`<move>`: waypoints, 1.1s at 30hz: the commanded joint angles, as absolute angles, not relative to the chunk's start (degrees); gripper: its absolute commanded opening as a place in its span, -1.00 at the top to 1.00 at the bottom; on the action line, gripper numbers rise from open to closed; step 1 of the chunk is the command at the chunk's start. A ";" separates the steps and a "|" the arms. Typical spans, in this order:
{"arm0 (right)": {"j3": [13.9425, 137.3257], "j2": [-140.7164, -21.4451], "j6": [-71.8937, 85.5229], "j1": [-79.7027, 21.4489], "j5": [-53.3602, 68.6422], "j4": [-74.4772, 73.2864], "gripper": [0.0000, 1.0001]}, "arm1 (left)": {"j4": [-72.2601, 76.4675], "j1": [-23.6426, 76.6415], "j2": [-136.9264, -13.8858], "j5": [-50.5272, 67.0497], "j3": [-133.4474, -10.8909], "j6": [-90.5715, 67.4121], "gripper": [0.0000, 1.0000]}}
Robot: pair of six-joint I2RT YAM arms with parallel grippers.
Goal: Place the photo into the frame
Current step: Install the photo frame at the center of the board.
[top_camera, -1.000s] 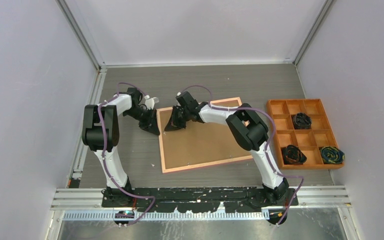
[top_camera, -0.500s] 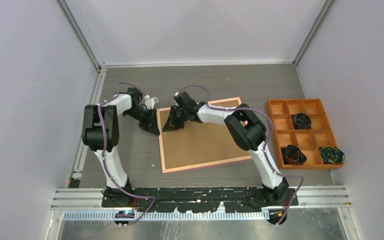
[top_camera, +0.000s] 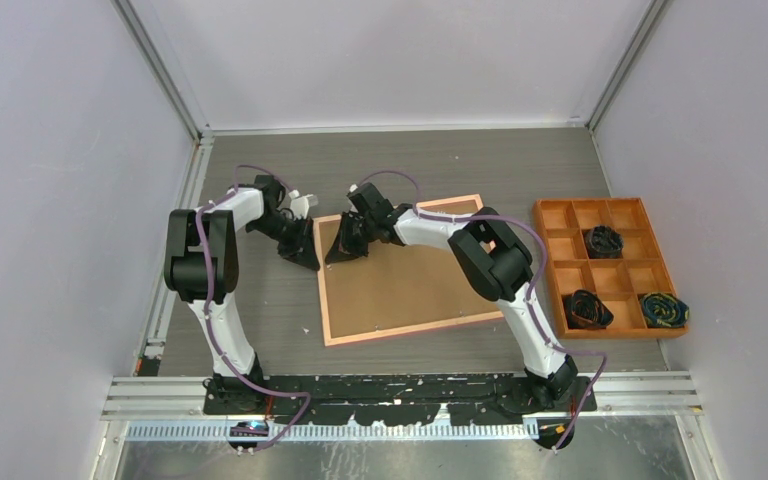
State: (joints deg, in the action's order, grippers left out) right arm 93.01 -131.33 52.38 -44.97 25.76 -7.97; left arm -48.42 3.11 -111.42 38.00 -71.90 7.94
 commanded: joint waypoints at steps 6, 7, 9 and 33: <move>93.17 -133.13 52.40 -46.85 32.62 -9.38 0.99 | -43.13 3.70 -112.81 31.97 -72.69 10.79 0.83; 93.29 -133.14 52.20 -46.92 33.17 -9.25 0.99 | -43.10 3.69 -112.84 31.97 -72.75 10.81 0.82; 93.73 -133.27 51.66 -46.91 33.48 -10.20 0.99 | -43.16 3.69 -113.00 31.95 -72.94 10.81 0.83; 98.81 -129.07 51.50 -42.35 30.00 -10.25 0.50 | -44.43 2.80 -112.17 32.25 -74.67 10.98 0.83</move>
State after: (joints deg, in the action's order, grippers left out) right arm 99.13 -133.75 49.91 -44.05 31.57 -14.72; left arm -49.08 3.29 -111.42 37.17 -72.55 8.08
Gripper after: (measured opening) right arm 0.180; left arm 0.096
